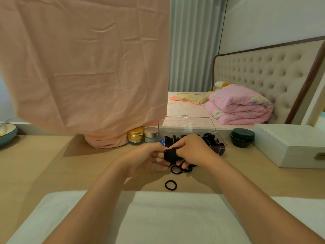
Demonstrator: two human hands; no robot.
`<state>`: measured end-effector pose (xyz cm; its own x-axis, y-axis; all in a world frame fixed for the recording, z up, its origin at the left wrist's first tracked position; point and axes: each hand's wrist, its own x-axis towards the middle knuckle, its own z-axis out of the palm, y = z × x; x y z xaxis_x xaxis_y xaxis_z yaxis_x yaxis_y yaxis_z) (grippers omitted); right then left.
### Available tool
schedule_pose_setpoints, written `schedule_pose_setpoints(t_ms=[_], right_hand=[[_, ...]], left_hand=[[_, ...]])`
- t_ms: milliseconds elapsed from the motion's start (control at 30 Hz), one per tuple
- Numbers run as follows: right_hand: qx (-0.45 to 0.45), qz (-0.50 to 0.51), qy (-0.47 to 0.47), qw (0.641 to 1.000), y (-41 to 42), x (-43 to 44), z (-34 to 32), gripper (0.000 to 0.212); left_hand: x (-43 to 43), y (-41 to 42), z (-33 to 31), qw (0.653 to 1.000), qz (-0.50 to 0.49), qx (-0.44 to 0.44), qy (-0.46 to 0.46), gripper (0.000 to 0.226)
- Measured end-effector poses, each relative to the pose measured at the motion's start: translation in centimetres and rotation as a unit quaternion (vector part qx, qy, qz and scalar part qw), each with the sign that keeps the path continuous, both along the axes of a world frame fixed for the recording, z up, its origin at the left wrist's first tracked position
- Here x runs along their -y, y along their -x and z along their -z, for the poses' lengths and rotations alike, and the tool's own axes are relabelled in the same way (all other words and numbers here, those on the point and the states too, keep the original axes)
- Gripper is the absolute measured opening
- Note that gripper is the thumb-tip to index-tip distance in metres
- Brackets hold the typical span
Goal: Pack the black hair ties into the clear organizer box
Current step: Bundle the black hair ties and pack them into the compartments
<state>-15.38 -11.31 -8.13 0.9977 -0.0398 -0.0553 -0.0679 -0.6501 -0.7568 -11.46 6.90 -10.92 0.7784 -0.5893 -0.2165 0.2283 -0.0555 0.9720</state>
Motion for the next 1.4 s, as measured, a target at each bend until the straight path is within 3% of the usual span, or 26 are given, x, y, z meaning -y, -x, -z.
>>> schedule_pose_setpoints(t_ms=[100,233,500,667,733,833,900,1067,1133,1200,1267,1400], right_hand=[[0.048,0.02,0.032,0.998,-0.2,-0.7,0.4,0.029],[0.082,-0.013,0.061,0.995,-0.3,-1.0,0.8,0.021],[-0.057,-0.091,-0.155,0.982,0.0,1.6,0.6,0.027],[-0.056,-0.114,-0.151,0.98,-0.2,2.1,0.5,0.028],[-0.064,-0.126,-0.093,0.986,0.0,2.3,-0.3,0.032],[-0.083,-0.128,0.144,0.978,0.4,3.1,-1.2,0.043],[-0.07,-0.107,0.215,0.968,0.6,3.3,-1.5,0.038],[-0.035,-0.103,0.095,0.989,0.6,2.8,-2.1,0.037],[-0.018,-0.078,0.006,0.997,0.6,2.3,-1.8,0.043],[-0.017,-0.077,-0.095,0.992,0.5,2.0,-1.4,0.044],[-0.008,-0.08,-0.166,0.983,0.4,2.0,-1.2,0.031],[0.003,-0.072,-0.218,0.973,-0.3,2.6,-1.4,0.025]], left_hand=[[0.6,0.2,-0.1,0.997,-0.02,0.054,-0.047,0.044],[0.6,0.0,0.4,0.992,-0.041,0.082,-0.084,0.031],[0.2,-0.3,0.6,0.995,-0.036,0.061,-0.075,0.024],[0.0,-0.3,0.4,0.993,-0.047,0.076,-0.074,0.026],[0.1,-0.2,0.1,0.987,-0.067,0.108,-0.102,0.026],[0.0,-0.2,-0.2,0.965,-0.108,0.167,-0.171,0.024],[-0.3,-0.2,-0.4,0.959,-0.123,0.183,-0.176,0.02],[-0.7,-0.1,-0.7,0.972,-0.104,0.174,-0.117,0.022],[-0.5,0.0,-0.9,0.98,-0.093,0.162,-0.072,0.023],[-0.3,0.2,-1.3,0.981,-0.088,0.164,-0.045,0.023],[0.0,0.4,-1.7,0.981,-0.093,0.169,-0.027,0.022],[0.2,-0.4,-2.9,0.984,-0.058,0.169,0.007,0.024]])
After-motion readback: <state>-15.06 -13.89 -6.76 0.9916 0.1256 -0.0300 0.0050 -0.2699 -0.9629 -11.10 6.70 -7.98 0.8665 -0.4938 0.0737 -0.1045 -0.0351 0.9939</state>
